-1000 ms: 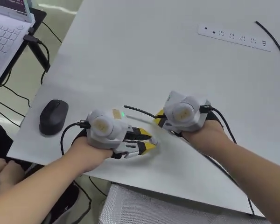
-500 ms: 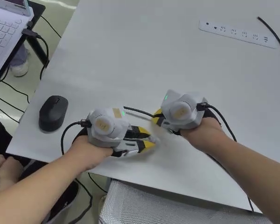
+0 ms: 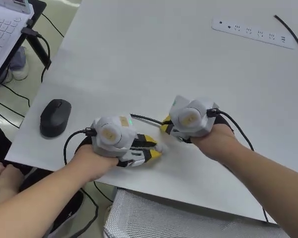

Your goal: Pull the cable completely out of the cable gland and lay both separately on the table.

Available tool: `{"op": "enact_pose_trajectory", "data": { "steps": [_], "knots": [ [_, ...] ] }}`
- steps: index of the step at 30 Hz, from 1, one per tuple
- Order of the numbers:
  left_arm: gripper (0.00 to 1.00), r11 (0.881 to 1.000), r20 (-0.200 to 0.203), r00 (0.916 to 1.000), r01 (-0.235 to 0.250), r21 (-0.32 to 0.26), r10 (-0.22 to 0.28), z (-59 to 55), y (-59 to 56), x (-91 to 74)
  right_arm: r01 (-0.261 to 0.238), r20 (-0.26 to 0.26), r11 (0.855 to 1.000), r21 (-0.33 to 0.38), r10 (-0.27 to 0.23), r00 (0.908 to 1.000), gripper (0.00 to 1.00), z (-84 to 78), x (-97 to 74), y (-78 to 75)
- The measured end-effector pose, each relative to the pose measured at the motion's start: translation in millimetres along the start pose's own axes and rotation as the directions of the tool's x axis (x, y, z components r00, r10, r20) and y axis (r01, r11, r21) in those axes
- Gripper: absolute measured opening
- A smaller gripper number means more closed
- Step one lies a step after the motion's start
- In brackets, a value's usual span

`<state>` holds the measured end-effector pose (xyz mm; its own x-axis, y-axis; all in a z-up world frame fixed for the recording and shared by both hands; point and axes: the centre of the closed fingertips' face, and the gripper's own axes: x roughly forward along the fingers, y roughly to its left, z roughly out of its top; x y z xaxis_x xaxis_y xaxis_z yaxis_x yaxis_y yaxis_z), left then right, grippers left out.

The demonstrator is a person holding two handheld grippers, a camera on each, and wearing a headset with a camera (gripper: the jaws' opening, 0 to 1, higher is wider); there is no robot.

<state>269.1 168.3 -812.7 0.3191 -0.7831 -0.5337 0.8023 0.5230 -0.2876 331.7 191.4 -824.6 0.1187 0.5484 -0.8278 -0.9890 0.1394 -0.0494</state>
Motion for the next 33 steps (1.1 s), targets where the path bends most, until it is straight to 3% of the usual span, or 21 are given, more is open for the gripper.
{"op": "enact_pose_trajectory", "data": {
  "steps": [12,18,27,33],
  "knots": [
    [0.16,1.000,-0.015,0.9996,-0.022,0.001,0.022,-2.0,2.1,-1.0,-0.008,0.004,1.000,0.008,0.008,1.0000,0.00,-0.1,0.1,-0.6],
    [0.17,0.999,-0.009,0.9995,-0.029,-0.015,0.029,-1.4,1.8,-1.5,0.002,0.000,1.000,0.014,-0.002,1.0000,0.05,-1.6,-1.3,-1.9],
    [0.23,0.998,0.005,0.9980,-0.062,-0.032,0.063,4.6,1.8,-4.8,0.037,0.041,0.999,0.030,-0.038,0.9984,0.14,-1.1,-19.1,-10.1],
    [0.27,0.994,0.020,0.9960,-0.086,-0.062,0.087,15.3,-2.2,-10.6,0.062,0.106,0.997,0.043,-0.066,0.9922,0.18,4.0,-45.9,-16.8]
  ]
}}
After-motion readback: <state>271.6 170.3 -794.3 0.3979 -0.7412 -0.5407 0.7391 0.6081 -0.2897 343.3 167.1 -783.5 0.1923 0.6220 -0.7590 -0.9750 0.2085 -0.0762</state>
